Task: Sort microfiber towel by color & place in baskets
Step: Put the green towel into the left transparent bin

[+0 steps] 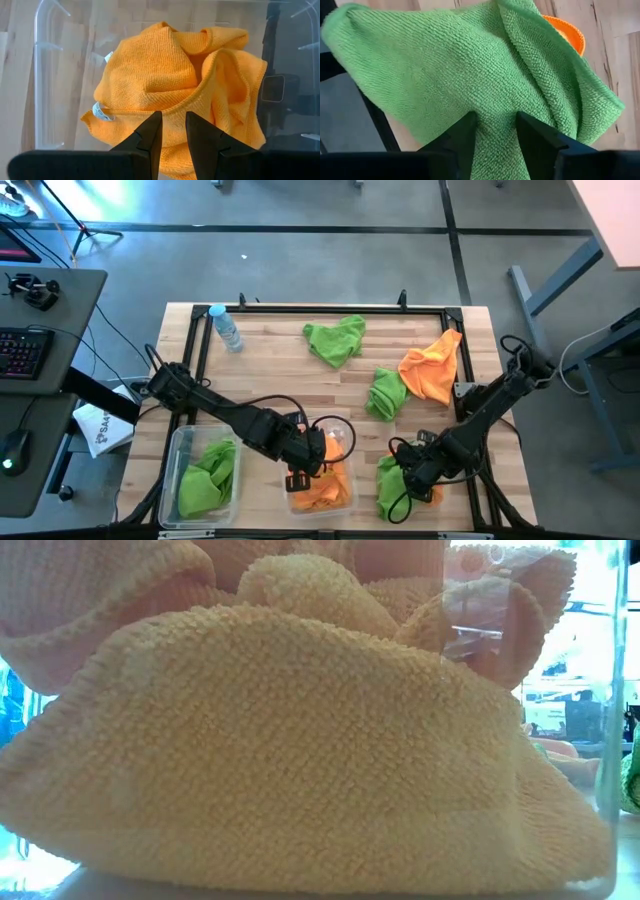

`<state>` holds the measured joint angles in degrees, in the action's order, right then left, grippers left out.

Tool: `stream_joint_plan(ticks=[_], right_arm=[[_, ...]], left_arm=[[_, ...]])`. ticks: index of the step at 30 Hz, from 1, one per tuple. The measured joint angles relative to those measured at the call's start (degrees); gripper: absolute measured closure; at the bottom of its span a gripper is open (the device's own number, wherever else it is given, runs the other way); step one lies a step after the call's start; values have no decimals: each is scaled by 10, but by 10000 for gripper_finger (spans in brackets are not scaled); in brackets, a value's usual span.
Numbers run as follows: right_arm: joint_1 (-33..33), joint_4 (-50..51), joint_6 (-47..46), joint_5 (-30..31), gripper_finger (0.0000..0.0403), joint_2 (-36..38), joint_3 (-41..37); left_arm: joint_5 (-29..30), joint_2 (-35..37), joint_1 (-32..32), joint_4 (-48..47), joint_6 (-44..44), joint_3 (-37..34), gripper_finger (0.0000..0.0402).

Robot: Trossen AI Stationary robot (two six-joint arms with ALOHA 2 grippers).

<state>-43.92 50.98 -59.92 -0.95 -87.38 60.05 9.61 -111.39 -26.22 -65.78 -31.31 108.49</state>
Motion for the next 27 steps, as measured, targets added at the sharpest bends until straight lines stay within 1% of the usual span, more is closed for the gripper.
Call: stream_joint_plan(ticks=[5,11,12,15,19,23,27], right_arm=[[0,0,0,0,305,-5,0],[0,-1,-7,-10,387,-4,0],[0,-1,-10,-12,394,-2,0],[0,3,-22,-7,391,7,5],[0,16,-26,22,398,24,31],[0,26,-17,70,398,50,60],[0,51,-16,115,401,76,98]], left_arm=[[8,0,0,0,0,0,326],[13,0,1,0,4,0,326],[13,0,3,0,6,0,326],[13,0,7,0,10,0,326],[12,0,14,0,11,0,326],[4,7,18,-2,16,0,326],[13,34,22,-4,16,0,326]])
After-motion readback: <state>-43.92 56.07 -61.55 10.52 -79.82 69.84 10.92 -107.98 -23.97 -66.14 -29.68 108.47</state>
